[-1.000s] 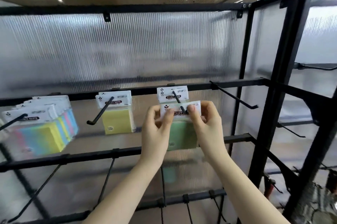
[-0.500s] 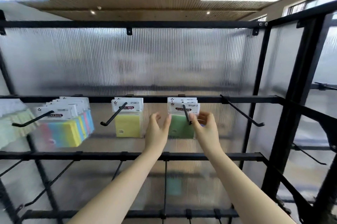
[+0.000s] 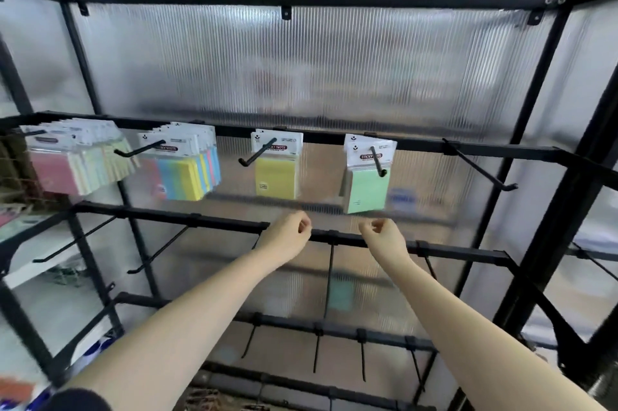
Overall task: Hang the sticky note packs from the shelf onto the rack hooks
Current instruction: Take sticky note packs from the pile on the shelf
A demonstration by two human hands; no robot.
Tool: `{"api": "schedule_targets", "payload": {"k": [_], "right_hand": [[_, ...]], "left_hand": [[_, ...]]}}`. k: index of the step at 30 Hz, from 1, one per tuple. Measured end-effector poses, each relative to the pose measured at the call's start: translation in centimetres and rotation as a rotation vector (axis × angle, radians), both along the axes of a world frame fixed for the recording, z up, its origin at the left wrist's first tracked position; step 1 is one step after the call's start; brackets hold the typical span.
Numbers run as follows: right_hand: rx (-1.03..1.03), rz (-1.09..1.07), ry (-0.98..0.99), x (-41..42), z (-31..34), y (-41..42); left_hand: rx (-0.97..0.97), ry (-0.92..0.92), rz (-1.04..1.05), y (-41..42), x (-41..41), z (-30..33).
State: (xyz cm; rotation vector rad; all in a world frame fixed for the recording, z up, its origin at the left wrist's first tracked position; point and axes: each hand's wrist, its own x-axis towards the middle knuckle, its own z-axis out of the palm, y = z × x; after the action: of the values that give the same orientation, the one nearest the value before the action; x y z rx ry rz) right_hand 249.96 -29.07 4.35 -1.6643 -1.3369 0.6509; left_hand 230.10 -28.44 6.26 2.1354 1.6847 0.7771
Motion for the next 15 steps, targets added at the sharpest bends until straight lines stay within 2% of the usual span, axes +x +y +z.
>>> {"api": "schedule_targets", "payload": {"k": [3,7,15], "right_hand": [[-0.062,0.107,-0.093,-2.7,-0.4,-0.5],[-0.032,0.232,-0.221,-8.5,-0.2,-1.7],[0.112,0.424,-0.462,-24.8,-0.3,-5.7]], "left_hand": [[0.028,0.184,-0.041,-2.1,-3.0,-0.6],[0.153,0.340,0.039,-5.0,-7.5,-0.7],[0.190,0.340,0.230,-10.6,-21.8,-1.8]]}}
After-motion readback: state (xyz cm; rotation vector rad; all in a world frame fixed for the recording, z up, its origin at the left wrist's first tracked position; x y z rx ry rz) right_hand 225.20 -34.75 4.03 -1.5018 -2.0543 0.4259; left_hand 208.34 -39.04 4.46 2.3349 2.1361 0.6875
